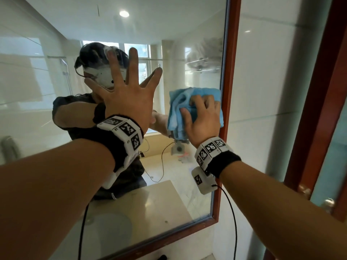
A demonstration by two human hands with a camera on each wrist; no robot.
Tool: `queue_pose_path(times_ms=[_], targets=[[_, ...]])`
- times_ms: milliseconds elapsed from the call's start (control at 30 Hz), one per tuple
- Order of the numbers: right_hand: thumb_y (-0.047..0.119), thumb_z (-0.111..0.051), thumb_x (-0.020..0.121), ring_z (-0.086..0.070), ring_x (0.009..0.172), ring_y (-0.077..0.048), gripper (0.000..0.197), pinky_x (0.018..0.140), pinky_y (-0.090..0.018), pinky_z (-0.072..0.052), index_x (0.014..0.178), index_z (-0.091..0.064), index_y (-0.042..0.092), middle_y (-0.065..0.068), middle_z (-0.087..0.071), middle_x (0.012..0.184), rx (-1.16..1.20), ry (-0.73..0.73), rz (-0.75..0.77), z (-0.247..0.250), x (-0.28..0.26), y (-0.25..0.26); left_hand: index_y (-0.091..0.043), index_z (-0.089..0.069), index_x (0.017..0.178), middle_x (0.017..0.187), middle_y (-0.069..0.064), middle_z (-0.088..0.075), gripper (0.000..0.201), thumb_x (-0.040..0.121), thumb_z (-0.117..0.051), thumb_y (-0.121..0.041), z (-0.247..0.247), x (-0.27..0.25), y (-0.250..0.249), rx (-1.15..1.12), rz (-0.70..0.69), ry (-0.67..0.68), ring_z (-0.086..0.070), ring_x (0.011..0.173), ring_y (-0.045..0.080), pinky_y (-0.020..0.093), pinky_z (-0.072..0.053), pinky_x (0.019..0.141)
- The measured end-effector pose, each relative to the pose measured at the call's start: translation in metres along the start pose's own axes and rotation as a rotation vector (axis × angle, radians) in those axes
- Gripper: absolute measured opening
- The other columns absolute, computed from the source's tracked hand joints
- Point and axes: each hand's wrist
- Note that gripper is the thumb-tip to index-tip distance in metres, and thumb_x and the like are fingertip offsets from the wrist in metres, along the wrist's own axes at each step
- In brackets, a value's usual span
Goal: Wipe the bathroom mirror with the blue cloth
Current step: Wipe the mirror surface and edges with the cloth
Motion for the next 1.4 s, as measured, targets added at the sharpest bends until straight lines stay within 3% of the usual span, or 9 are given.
queue_pose_path(times_ms=[267, 433, 567, 700, 833, 1067, 1200, 1333, 1400], targets=[[0.029, -0.065, 0.088, -0.043, 0.089, -0.026, 0.017, 0.072, -0.029, -0.032, 0.094, -0.059, 0.014, -0.007, -0.049, 0.095, 0.011, -0.011, -0.007, -0.002, -0.011, -0.013, -0.052, 0.003, 0.148, 0.161, 0.011, 0.018, 0.126, 0.054, -0.08, -0.064, 0.0, -0.002, 0.001, 0.005, -0.019, -0.017, 0.013, 0.144, 0.049, 0.085, -0.014, 0.094], [0.034, -0.061, 0.089, -0.047, 0.09, -0.029, 0.024, 0.072, -0.03, -0.034, 0.1, -0.061, 0.013, -0.009, -0.05, 0.099, 0.066, -0.073, -0.037, 0.007, 0.042, -0.004, -0.051, 0.004, 0.149, 0.161, 0.011, 0.02, 0.124, 0.058, -0.079, -0.062, 0.0, -0.002, 0.001, 0.01, -0.016, -0.01, 0.015, 0.144, 0.049, 0.085, -0.012, 0.095], [0.04, -0.055, 0.087, -0.051, 0.096, -0.03, 0.031, 0.075, -0.033, -0.043, 0.105, -0.059, 0.016, -0.011, -0.051, 0.108, 0.086, -0.112, -0.026, 0.017, 0.098, 0.008, -0.052, -0.001, 0.148, 0.162, 0.012, 0.014, 0.119, 0.066, -0.086, -0.045, -0.005, -0.002, 0.003, 0.021, -0.011, -0.062, 0.009, 0.144, 0.051, 0.086, -0.011, 0.092], [0.041, -0.053, 0.088, -0.048, 0.096, -0.026, 0.029, 0.076, -0.028, -0.038, 0.103, -0.057, 0.016, -0.006, -0.05, 0.106, 0.098, -0.11, -0.059, 0.019, 0.108, 0.008, -0.052, -0.003, 0.147, 0.163, 0.011, 0.008, 0.114, 0.069, -0.085, -0.04, -0.011, -0.002, 0.005, 0.029, -0.009, -0.106, 0.004, 0.145, 0.051, 0.086, -0.012, 0.092], [0.039, -0.055, 0.087, -0.046, 0.093, -0.023, 0.029, 0.076, -0.024, -0.032, 0.102, -0.058, 0.015, -0.004, -0.047, 0.103, 0.11, -0.071, -0.05, 0.019, 0.091, 0.002, -0.053, -0.005, 0.147, 0.163, 0.01, 0.01, 0.108, 0.068, -0.079, -0.056, -0.01, -0.006, 0.007, 0.012, -0.042, -0.096, 0.006, 0.146, 0.048, 0.086, -0.012, 0.094], [0.034, -0.065, 0.085, -0.04, 0.092, -0.017, 0.023, 0.075, -0.023, -0.028, 0.099, -0.061, 0.015, 0.002, -0.043, 0.097, 0.147, 0.009, -0.07, 0.019, 0.03, -0.021, -0.052, 0.002, 0.149, 0.161, 0.011, 0.02, 0.123, 0.053, -0.075, -0.068, -0.016, -0.036, 0.0, 0.028, -0.081, 0.016, 0.013, 0.147, 0.042, 0.085, -0.014, 0.094], [0.032, -0.068, 0.084, -0.04, 0.092, -0.018, 0.022, 0.075, -0.025, -0.031, 0.096, -0.062, 0.014, 0.002, -0.044, 0.095, 0.198, 0.0, -0.102, 0.011, -0.005, -0.031, -0.05, -0.003, 0.151, 0.163, 0.014, 0.009, 0.112, 0.054, -0.044, -0.087, -0.036, -0.05, -0.009, -0.007, -0.102, -0.012, 0.008, 0.147, 0.045, 0.086, -0.01, 0.094], [0.031, -0.072, 0.082, -0.041, 0.091, -0.018, 0.021, 0.077, -0.029, -0.036, 0.093, -0.062, 0.016, 0.004, -0.044, 0.094, 0.203, 0.034, -0.14, 0.003, -0.05, -0.048, -0.045, -0.003, 0.152, 0.163, 0.01, 0.011, 0.116, 0.065, -0.077, -0.059, -0.05, -0.054, -0.017, -0.084, -0.07, 0.005, 0.009, 0.146, 0.045, 0.082, -0.019, 0.098], [0.03, -0.073, 0.082, -0.04, 0.09, -0.017, 0.02, 0.076, -0.03, -0.036, 0.092, -0.061, 0.017, 0.005, -0.043, 0.093, 0.205, 0.057, -0.173, -0.001, -0.072, -0.055, -0.049, 0.004, 0.15, 0.162, 0.012, 0.013, 0.127, 0.056, -0.081, -0.063, -0.049, -0.055, -0.019, -0.039, -0.08, 0.016, 0.009, 0.146, 0.046, 0.085, -0.014, 0.096]])
Point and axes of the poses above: each hand's wrist, its own x-axis towards the middle knuckle, its own z-axis out of the back of the hand, y = z × x
